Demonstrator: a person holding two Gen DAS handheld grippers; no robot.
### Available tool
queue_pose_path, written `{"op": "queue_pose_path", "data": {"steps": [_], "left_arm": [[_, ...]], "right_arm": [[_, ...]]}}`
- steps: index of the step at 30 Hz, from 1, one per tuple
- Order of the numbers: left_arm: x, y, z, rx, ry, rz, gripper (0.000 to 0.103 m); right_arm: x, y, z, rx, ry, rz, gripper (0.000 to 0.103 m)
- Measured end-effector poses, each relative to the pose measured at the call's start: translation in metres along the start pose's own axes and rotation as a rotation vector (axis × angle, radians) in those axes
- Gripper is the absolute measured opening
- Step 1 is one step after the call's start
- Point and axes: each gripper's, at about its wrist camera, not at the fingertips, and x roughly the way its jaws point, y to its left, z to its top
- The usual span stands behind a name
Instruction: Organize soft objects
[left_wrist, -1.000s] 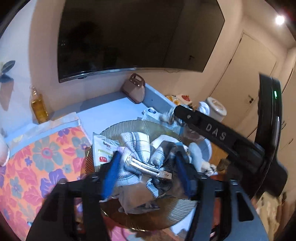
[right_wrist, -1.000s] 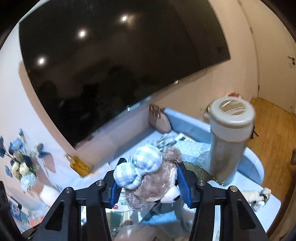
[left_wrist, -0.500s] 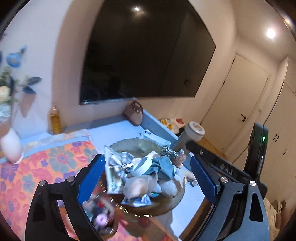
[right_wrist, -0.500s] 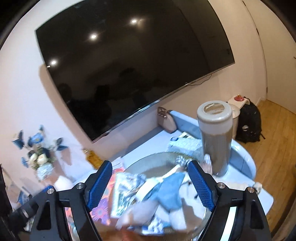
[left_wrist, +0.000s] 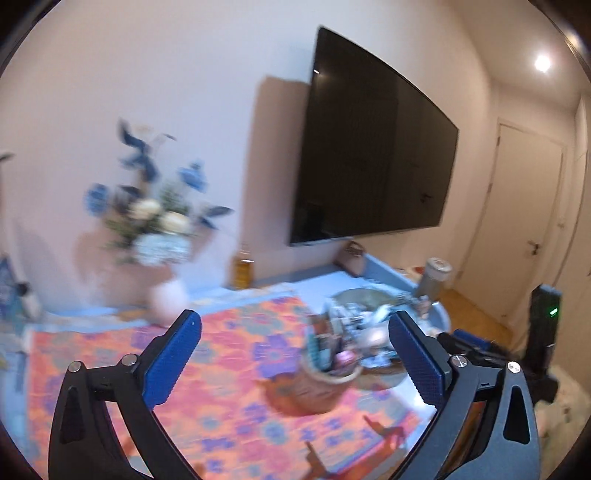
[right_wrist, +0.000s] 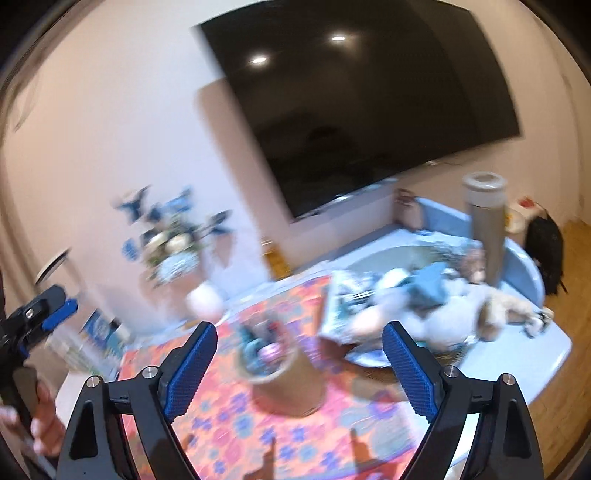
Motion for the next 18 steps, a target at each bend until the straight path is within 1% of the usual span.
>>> {"op": "queue_pose_path", "data": {"steps": [1,3,5,7,9,10,12,13,15,17,18], "left_arm": [[-0.011,0.007,-0.006,0.011,-0.015,0.03,0.102],[-0.027,0.023,-0.022,0.026,-0.034,0.093,0.102],[-0.031,0.038,-0.039,0.025,-0.026,0.145,0.102],[-0.029,0.058,-0.06,-0.001,0.017,0.182,0.102],[-0.02,0.077,-0.076,-0.035,0.077,0.2,0.102],[-0.012,0.091,-0.087,-0.067,0.129,0.211,0.102],[-0.004,0.113,-0.105,-0.121,0.197,0.217,0.102],[-0.002,0.123,-0.113,-0.144,0.218,0.216,0.102],[0.003,0.139,-0.127,-0.17,0.227,0.234,0.102],[0.008,0.153,-0.141,-0.17,0.226,0.295,0.102],[0.013,0.161,-0.149,-0.166,0.233,0.336,0.102]], "right_arm": [[-0.003,0.014,-0.005,-0.035,0.001,0.018,0.092],[-0.005,0.041,-0.015,-0.098,0.001,0.046,0.103],[-0.003,0.07,-0.03,-0.156,0.0,0.081,0.103],[0.006,0.091,-0.044,-0.193,0.022,0.108,0.103],[0.027,0.114,-0.064,-0.224,0.071,0.131,0.103],[0.038,0.122,-0.073,-0.228,0.095,0.135,0.103],[0.067,0.138,-0.094,-0.221,0.162,0.145,0.103],[0.085,0.145,-0.104,-0.198,0.196,0.151,0.103],[0.115,0.156,-0.121,-0.161,0.26,0.154,0.103],[0.147,0.17,-0.136,-0.168,0.33,0.141,0.103],[0.158,0.174,-0.141,-0.183,0.34,0.123,0.103]]}}
